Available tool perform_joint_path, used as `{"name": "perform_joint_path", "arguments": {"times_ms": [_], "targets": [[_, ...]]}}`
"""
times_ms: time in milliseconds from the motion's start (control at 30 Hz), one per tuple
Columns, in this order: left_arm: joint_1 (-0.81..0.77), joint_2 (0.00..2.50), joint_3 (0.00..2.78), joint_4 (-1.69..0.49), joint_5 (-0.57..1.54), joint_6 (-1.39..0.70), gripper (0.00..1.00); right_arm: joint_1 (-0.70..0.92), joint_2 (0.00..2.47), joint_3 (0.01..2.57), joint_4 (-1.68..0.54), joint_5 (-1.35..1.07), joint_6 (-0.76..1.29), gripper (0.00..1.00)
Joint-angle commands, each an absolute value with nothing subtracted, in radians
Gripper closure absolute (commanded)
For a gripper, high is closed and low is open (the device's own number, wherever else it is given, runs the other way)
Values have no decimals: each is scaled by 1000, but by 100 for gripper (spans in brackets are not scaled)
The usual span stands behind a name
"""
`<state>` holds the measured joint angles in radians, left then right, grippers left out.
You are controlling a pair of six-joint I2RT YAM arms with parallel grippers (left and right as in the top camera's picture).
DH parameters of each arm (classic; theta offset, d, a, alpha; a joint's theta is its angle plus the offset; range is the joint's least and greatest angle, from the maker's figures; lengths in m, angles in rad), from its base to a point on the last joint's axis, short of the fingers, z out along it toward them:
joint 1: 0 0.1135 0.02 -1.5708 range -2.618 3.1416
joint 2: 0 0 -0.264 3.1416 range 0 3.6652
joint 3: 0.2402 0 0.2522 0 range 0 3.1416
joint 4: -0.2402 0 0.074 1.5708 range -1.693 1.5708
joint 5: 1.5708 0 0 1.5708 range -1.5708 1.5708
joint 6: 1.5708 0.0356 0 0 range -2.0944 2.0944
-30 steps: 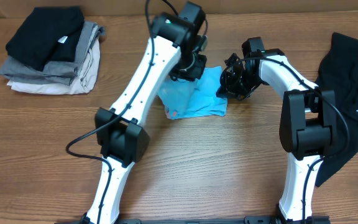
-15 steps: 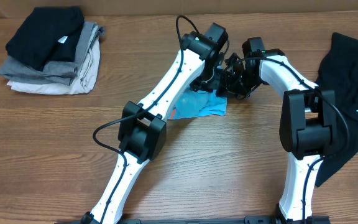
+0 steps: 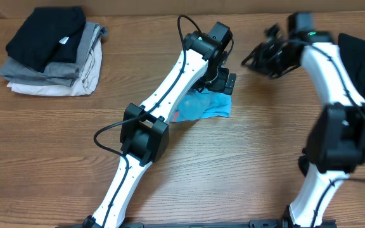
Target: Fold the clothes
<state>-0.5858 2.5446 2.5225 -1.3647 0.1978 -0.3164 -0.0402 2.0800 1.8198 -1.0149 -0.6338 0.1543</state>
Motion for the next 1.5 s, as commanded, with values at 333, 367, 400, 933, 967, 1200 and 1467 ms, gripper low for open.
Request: {"name": "perform_joint_path", "arguments": {"times_ms": [333, 367, 400, 933, 967, 1200, 1467], "targets": [[-255, 2314, 3001, -1548, 211, -285, 0, 123, 1988, 1852, -1165, -561, 78, 41], [-212, 2297, 3002, -1561, 212, -285, 0, 154, 1988, 1852, -1180, -519, 78, 37], [-184, 2289, 3002, -1570, 212, -285, 0, 185, 1988, 1852, -1191, -484, 80, 32], [19, 2285, 2993, -1676, 233, -197, 0, 498, 2082, 1789, -1138, 23, 454, 25], [19, 2285, 2993, -1678, 233, -197, 0, 495, 2091, 1788, -1130, 23, 454, 27], [19, 2285, 2993, -1681, 233, -197, 0, 476, 2108, 1787, -1173, 26, 454, 91], [19, 2285, 2993, -1679, 224, -187, 0, 384, 2107, 1784, -1281, 26, 452, 96]]}}
